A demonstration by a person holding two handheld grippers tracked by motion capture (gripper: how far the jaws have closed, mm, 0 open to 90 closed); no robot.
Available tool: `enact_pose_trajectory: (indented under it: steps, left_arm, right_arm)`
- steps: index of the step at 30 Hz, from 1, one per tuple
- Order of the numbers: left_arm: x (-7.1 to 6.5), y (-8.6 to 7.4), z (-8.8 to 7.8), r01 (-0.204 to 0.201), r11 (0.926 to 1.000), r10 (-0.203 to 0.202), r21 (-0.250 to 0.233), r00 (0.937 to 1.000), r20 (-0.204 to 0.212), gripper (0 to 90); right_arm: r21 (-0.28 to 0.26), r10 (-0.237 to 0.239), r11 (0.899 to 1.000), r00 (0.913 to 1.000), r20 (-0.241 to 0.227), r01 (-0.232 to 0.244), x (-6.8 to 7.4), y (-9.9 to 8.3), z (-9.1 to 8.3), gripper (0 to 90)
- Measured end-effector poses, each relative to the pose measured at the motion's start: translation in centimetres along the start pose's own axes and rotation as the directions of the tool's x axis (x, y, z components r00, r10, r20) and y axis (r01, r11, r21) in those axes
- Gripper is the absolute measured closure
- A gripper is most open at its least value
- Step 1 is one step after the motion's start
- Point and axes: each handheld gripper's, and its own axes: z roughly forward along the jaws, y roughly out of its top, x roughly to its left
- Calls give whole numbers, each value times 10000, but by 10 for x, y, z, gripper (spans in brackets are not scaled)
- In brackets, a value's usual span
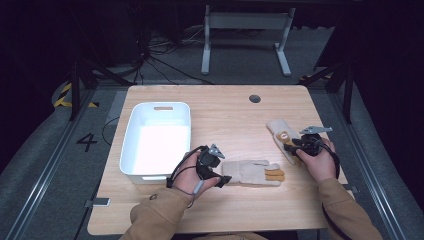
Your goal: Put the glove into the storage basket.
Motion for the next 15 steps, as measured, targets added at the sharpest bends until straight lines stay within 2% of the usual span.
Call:
enact_pose_trajectory:
  steps: [1, 4, 6, 9, 15]
  left_arm:
    - [0, 0, 0, 0, 10000, 0, 0, 10000, 0, 317]
    - [1, 0, 1, 6, 10000, -6, 20, 10000, -3, 317]
    - [1, -1, 1, -7, 10000, 7, 57, 10000, -18, 317]
    - [1, -1, 1, 14, 10000, -14, 39, 10000, -7, 317]
    - [1, 0, 0, -17, 10000, 17, -12, 10000, -3, 317]
  right_arm:
    - [0, 0, 10000, 10000, 0, 0, 0, 0, 0, 552]
    - [154, 161, 9998, 9999, -58, -160, 1, 0, -2, 696]
    - [395, 228, 9990, 9996, -142, -223, 1, 2, -4, 740]
    - [616, 197, 9979, 9996, -191, -185, 2, 3, -6, 767]
    - [564, 140, 9983, 9998, -140, -132, 2, 5, -11, 784]
